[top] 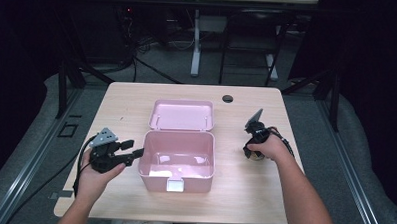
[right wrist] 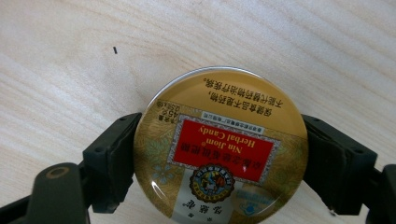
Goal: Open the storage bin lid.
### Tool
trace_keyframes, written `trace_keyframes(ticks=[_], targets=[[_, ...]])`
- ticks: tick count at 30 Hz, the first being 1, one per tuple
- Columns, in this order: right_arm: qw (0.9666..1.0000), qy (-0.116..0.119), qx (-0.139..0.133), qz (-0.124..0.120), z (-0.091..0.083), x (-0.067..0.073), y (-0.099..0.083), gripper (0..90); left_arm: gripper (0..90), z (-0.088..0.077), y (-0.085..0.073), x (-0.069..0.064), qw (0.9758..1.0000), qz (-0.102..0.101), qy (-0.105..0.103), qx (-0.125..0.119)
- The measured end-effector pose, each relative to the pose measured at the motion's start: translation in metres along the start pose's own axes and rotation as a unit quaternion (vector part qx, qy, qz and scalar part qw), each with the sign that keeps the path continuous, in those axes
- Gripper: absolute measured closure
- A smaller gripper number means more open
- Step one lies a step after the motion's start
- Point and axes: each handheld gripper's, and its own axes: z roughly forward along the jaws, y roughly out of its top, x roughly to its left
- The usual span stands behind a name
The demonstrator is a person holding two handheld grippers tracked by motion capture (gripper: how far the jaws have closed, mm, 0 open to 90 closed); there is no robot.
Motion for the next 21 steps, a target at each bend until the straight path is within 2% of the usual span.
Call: trace_keyframes(ticks=[11,21], targets=[[1.0000,0.000,0.004,0.004,0.0005,0.0008,0.0009,19.4,45.6,0.0000,-0.0001,0.0003,1.0000,0.000,0.000,-0.001],[0.9999,-0.001,0.009,-0.005,-0.0011,0.0014,0.0024,19.7,45.6,-0.0013,0.0002,0.0013,1.0000,0.000,0.001,-0.002]])
